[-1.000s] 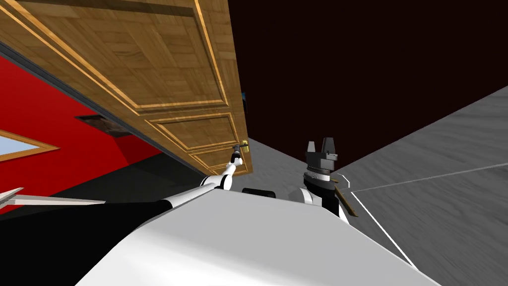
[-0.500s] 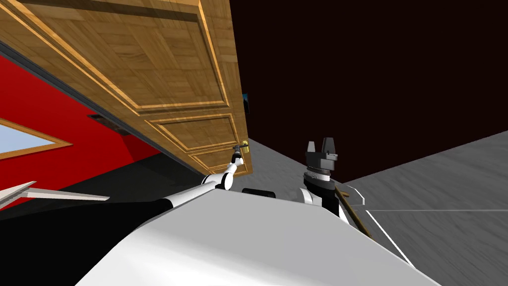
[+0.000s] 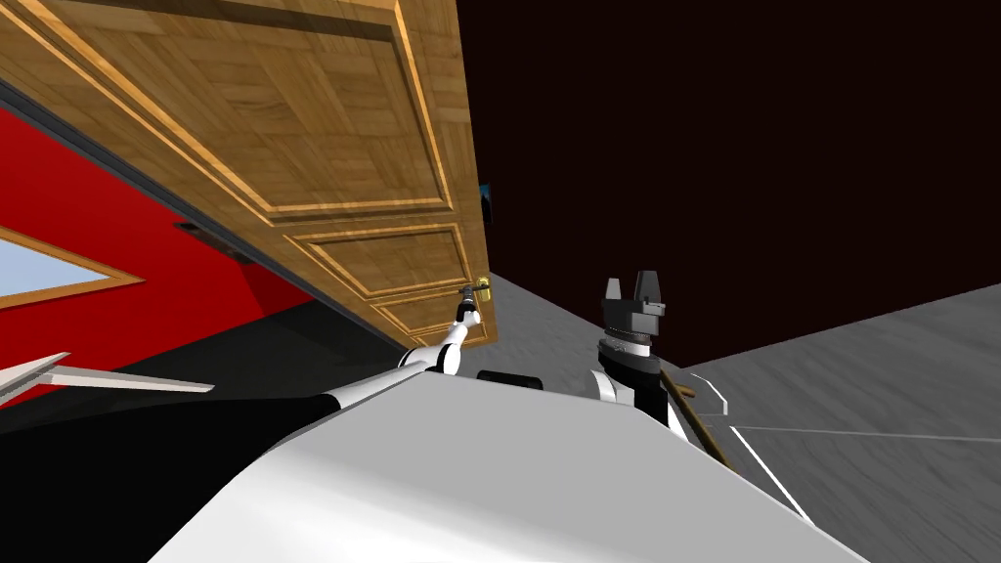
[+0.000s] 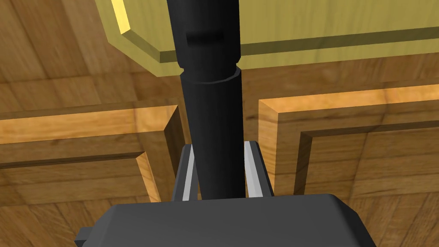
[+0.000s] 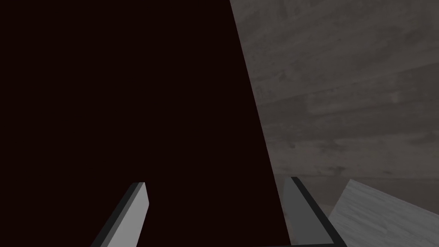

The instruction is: Push the door open

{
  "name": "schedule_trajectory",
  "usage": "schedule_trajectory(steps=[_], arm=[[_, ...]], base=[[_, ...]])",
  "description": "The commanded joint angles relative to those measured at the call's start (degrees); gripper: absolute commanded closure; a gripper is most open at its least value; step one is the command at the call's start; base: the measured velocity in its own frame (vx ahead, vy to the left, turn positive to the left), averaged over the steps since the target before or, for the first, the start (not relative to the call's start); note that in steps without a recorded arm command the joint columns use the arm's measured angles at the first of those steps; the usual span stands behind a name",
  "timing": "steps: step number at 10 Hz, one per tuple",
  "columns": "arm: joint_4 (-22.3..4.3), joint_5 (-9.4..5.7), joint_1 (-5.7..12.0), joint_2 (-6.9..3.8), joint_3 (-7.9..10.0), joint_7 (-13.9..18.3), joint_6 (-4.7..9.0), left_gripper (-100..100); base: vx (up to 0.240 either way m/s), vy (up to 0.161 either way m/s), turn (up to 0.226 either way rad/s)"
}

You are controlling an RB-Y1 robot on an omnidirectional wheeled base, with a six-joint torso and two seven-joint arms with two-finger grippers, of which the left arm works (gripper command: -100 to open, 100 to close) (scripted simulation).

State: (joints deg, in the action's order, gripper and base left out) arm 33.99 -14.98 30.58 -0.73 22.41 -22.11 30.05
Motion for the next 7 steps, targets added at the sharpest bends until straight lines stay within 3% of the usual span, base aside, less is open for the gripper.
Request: schedule_trajectory(steps=[1, 6, 7], arm=[[2.17, -0.56, -0.50, -0.14, 0.96, -1.04, 0.06, 100], [1.89, -2.53, 0.05, 3.12, 3.09, -4.82, 0.82, 100], [1.70, -2.44, -0.17, 2.42, 3.16, -4.41, 0.85, 100]], base=[[0.147, -0.063, 0.100], [0.167, -0.083, 0.104], [0.060, -0.038, 0.058]])
